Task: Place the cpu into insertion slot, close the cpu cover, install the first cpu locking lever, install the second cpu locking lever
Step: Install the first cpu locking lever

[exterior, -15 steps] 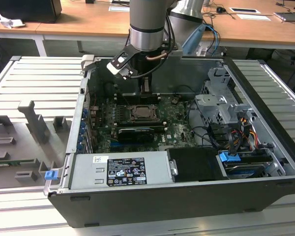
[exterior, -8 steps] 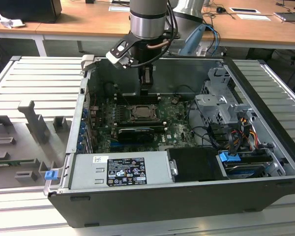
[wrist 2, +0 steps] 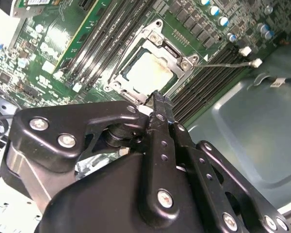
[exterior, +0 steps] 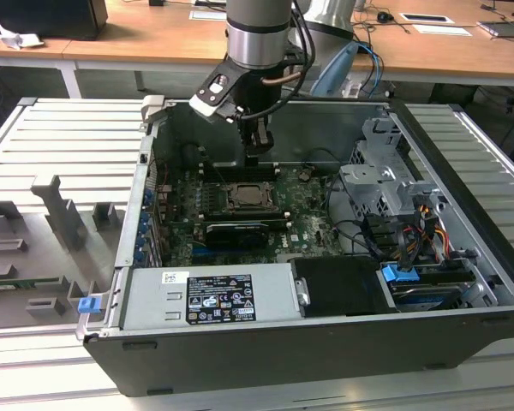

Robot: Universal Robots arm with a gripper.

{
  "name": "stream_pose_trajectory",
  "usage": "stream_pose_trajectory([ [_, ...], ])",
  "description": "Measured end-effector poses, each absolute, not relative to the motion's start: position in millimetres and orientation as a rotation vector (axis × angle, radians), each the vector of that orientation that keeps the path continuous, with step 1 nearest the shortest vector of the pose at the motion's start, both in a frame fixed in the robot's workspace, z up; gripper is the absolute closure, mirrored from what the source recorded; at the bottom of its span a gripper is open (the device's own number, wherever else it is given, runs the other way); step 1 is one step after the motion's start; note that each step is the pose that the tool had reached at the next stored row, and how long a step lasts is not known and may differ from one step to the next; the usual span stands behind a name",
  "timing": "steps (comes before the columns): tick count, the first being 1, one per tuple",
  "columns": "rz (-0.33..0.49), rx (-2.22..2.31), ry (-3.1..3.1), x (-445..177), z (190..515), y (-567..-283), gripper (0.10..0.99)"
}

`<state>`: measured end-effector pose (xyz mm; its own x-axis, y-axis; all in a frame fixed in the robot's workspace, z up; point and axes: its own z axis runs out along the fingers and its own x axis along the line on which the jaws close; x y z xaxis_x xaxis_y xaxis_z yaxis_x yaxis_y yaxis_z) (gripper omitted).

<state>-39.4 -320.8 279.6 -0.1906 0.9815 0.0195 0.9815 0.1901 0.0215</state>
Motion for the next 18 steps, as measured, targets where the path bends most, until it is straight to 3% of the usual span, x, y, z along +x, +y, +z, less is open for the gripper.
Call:
stream_pose_trajectory([
  [18,-0.044,-1.59,-2.702,-39.3,279.0,-320.8,0.98],
])
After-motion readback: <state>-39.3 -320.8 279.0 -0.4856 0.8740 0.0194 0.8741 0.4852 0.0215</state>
